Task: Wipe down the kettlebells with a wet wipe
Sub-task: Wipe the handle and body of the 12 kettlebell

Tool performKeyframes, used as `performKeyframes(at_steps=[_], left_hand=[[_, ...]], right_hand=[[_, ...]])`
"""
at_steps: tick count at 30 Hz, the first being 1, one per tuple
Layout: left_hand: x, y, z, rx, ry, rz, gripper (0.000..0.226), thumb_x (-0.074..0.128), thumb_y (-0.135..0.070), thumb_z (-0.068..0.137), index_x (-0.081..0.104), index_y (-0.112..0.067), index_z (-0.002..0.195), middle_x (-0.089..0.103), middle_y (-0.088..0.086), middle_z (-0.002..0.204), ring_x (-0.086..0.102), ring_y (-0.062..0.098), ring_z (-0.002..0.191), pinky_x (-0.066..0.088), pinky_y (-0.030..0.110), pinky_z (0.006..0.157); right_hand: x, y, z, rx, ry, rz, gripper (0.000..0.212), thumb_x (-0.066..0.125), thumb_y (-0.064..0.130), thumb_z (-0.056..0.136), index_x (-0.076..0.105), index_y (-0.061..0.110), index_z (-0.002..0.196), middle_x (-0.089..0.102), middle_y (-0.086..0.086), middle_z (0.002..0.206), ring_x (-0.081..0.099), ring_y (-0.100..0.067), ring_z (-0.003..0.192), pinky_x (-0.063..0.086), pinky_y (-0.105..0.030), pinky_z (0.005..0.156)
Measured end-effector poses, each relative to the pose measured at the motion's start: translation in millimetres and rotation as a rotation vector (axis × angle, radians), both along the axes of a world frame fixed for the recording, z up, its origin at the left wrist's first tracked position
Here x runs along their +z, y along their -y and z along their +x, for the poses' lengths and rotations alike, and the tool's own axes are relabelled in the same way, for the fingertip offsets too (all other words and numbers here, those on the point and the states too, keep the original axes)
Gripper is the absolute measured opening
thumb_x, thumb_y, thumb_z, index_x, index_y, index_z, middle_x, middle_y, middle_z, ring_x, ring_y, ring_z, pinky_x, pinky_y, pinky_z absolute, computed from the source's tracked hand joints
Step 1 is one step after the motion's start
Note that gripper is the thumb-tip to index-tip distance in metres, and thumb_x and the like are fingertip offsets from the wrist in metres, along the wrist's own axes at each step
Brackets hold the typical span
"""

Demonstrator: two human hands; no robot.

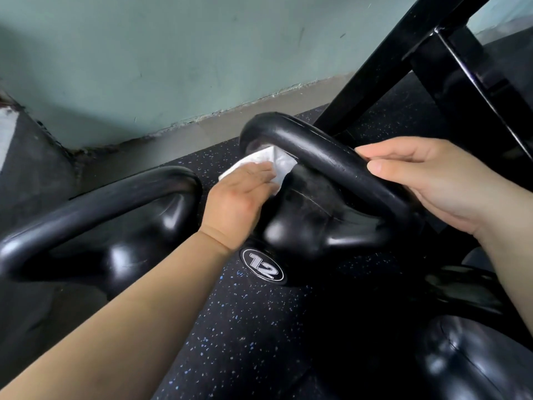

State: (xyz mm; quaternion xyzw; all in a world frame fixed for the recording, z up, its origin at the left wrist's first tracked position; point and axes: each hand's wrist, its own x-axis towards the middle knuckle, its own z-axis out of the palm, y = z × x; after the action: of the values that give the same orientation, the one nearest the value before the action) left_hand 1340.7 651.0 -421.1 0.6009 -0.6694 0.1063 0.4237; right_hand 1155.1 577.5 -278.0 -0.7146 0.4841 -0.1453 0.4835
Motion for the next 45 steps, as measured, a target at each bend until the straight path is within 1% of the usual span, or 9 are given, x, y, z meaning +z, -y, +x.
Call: performKeyframes(at_steps=[6, 10, 14, 20, 25, 30, 39, 42, 45], left_hand=[[8.4, -6.7, -18.5, -0.009, -0.051, 0.345, 0.026, 0.044, -0.009, 0.066, 0.069, -0.017, 0.067, 0.074, -0.001, 0.075, 0.069, 0.019, 0.068, 0.050, 0.021, 0.059], [37.4, -4.7, -1.0, 0.039, -1.195, 0.464, 0.012, 0.065, -0.011, 0.074, 0.071, -0.004, 0.082, 0.073, 0.009, 0.081, 0.068, 0.019, 0.085, 0.052, 0.035, 0.090], [67.9, -1.5, 13.0, 0.127, -1.565, 0.124, 0.015, 0.055, 0.006, 0.079, 0.064, -0.004, 0.072, 0.068, -0.001, 0.058, 0.061, 0.011, 0.058, 0.050, 0.019, 0.062], [106.9, 2.0, 37.1, 0.207, -1.363, -0.312, 0.024, 0.052, 0.007, 0.077, 0.059, -0.015, 0.070, 0.063, -0.017, 0.054, 0.056, -0.002, 0.060, 0.046, 0.014, 0.066], [98.1, 12.3, 10.7, -0.141, -1.131, 0.242, 0.028, 0.051, 0.003, 0.084, 0.059, -0.020, 0.071, 0.068, -0.019, 0.065, 0.058, -0.007, 0.065, 0.046, 0.008, 0.069], [91.2, 31.9, 26.4, -0.193, -1.077, 0.451, 0.021, 0.048, -0.014, 0.088, 0.056, -0.021, 0.070, 0.063, -0.010, 0.068, 0.055, 0.004, 0.069, 0.044, 0.014, 0.067], [56.8, 37.8, 33.2, 0.145, -1.245, 0.569, 0.030, 0.043, -0.024, 0.089, 0.046, -0.018, 0.060, 0.043, 0.003, 0.058, 0.037, 0.017, 0.055, 0.031, 0.025, 0.055], [60.4, 26.9, 31.8, 0.248, -1.021, 0.602, 0.032, 0.044, -0.021, 0.091, 0.046, -0.020, 0.059, 0.044, -0.002, 0.049, 0.036, 0.012, 0.047, 0.027, 0.015, 0.037], [70.1, 11.8, 23.6, 0.385, -0.807, 0.450, 0.018, 0.049, -0.021, 0.089, 0.055, -0.018, 0.072, 0.052, 0.001, 0.072, 0.046, 0.016, 0.071, 0.032, 0.012, 0.049]], right_hand=[[1.2, -0.9, 1.0, -0.009, 0.017, 0.007, 0.022, 0.059, 0.008, 0.079, 0.066, 0.028, 0.082, 0.068, 0.006, 0.095, 0.062, -0.007, 0.095, 0.042, -0.027, 0.098], [0.7, -1.8, 1.0, -0.014, 0.029, 0.013, 0.021, 0.059, 0.008, 0.079, 0.066, 0.028, 0.083, 0.068, 0.007, 0.093, 0.062, -0.006, 0.093, 0.043, -0.026, 0.096], [-0.6, -1.4, 0.8, -0.017, 0.026, 0.008, 0.021, 0.060, 0.009, 0.079, 0.067, 0.029, 0.080, 0.068, 0.007, 0.093, 0.062, -0.008, 0.093, 0.044, -0.028, 0.094], [0.1, -1.4, 0.7, -0.015, 0.015, -0.021, 0.022, 0.060, 0.010, 0.078, 0.067, 0.031, 0.080, 0.068, 0.010, 0.090, 0.062, -0.002, 0.088, 0.043, -0.020, 0.087], [-0.4, -0.8, 0.6, 0.000, -0.005, -0.037, 0.022, 0.061, 0.012, 0.079, 0.066, 0.033, 0.080, 0.068, 0.014, 0.087, 0.062, 0.006, 0.082, 0.046, -0.011, 0.079], [0.8, -0.4, 1.0, -0.003, -0.002, -0.011, 0.022, 0.060, 0.012, 0.079, 0.066, 0.033, 0.081, 0.068, 0.010, 0.090, 0.063, -0.002, 0.088, 0.044, -0.019, 0.084], [1.4, -0.1, 0.5, 0.004, -0.012, -0.005, 0.022, 0.060, 0.014, 0.079, 0.067, 0.035, 0.078, 0.067, 0.011, 0.091, 0.061, -0.001, 0.092, 0.042, -0.019, 0.087], [2.1, -1.0, 0.6, 0.013, -0.030, -0.014, 0.021, 0.059, 0.014, 0.080, 0.065, 0.035, 0.081, 0.066, 0.010, 0.093, 0.060, -0.001, 0.094, 0.041, -0.021, 0.090], [3.2, -4.8, 3.0, 0.010, -0.056, -0.063, 0.019, 0.058, 0.017, 0.081, 0.064, 0.032, 0.091, 0.065, 0.015, 0.093, 0.058, 0.003, 0.089, 0.042, -0.015, 0.084]])
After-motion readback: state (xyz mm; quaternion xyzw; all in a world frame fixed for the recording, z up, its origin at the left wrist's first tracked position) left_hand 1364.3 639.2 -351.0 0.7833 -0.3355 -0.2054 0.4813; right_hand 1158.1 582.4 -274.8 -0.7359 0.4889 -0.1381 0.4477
